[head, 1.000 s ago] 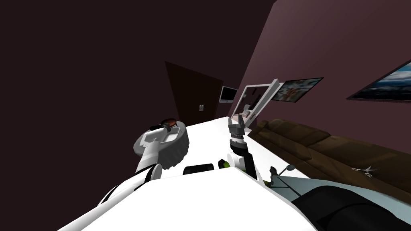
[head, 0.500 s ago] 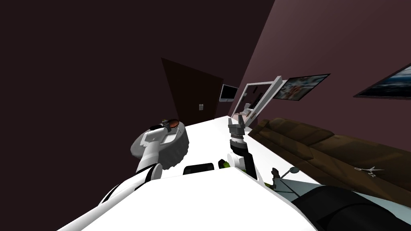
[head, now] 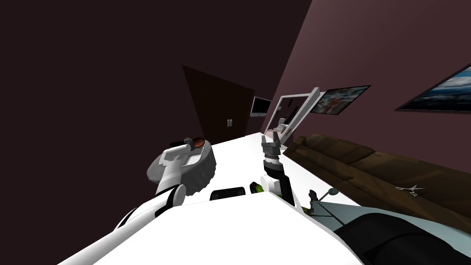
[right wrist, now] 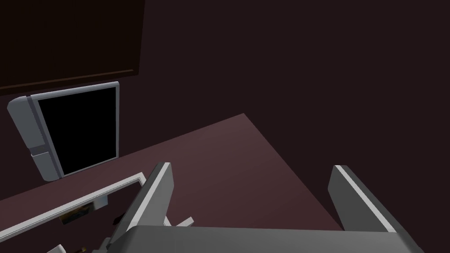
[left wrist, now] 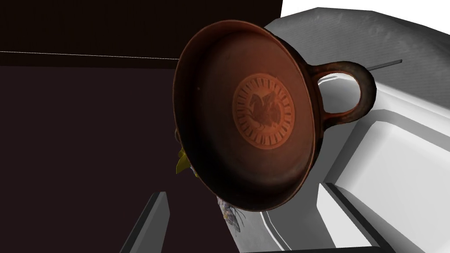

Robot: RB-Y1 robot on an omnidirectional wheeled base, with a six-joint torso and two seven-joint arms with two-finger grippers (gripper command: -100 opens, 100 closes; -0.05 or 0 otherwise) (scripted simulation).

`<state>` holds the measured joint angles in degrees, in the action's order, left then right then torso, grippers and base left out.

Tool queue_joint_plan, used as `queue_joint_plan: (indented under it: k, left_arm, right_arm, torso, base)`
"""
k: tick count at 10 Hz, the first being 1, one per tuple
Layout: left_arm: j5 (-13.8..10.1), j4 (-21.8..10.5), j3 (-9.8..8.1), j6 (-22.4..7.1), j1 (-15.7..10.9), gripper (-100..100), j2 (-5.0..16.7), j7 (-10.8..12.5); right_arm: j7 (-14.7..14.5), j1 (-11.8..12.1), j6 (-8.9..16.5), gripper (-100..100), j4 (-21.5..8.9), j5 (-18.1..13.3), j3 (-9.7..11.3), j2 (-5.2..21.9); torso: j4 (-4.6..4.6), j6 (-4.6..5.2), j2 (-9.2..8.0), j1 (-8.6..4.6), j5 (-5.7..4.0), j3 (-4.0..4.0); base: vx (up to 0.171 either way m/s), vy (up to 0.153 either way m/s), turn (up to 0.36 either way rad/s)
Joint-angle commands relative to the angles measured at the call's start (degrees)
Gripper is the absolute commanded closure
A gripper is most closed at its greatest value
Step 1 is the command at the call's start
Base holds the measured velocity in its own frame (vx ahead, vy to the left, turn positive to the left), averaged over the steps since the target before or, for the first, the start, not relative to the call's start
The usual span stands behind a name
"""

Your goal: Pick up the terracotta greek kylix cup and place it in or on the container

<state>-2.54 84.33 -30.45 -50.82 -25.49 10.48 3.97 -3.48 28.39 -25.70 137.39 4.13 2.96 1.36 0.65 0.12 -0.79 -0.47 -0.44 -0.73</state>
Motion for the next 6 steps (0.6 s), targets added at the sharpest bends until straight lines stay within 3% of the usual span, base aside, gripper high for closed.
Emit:
queue_joint_plan:
  k: [1,2,3,4,6]
  left_arm:
    - [0.2,-0.3,-0.53,-1.6,-1.0,-100,0.7,0.2]
    - [0.5,-0.4,-1.00,-3.0,-1.9,-100,1.2,0.4]
    - [0.5,0.0,-0.68,-2.3,-1.3,-100,0.7,0.3]
    - [0.5,0.0,-0.72,-2.5,-1.4,0,0.8,0.4]
    - [0.5,0.0,-0.71,-2.5,-1.4,0,0.8,0.4]
  right_arm:
    - [0.0,0.0,0.0,0,0.0,0.0,0.0,0.0]
    - [0.0,0.0,0.0,0,0.0,0.0,0.0,0.0]
    - [0.0,0.0,0.0,0,0.0,0.0,0.0,0.0]
    - [0.0,0.0,0.0,0,0.0,0.0,0.0,0.0]
    - [0.0,0.0,0.0,0,0.0,0.0,0.0,0.0]
  torso:
    - [0.00,0.00,0.00,0.00,0.00,0.00]
    - [0.00,0.00,0.00,-0.01,0.00,0.00]
    - [0.00,0.00,0.00,-0.02,0.00,0.00]
    - [-0.01,-0.01,0.00,-0.03,0.00,0.00]
    - [-0.01,-0.01,0.01,-0.05,0.00,0.01]
  base:
    - [-0.006,0.014,-0.047]
    - [-0.007,0.011,-0.057]
    - [-0.003,0.006,-0.013]
    - [0.000,0.000,0.000]
    - [0.000,0.000,0.000]
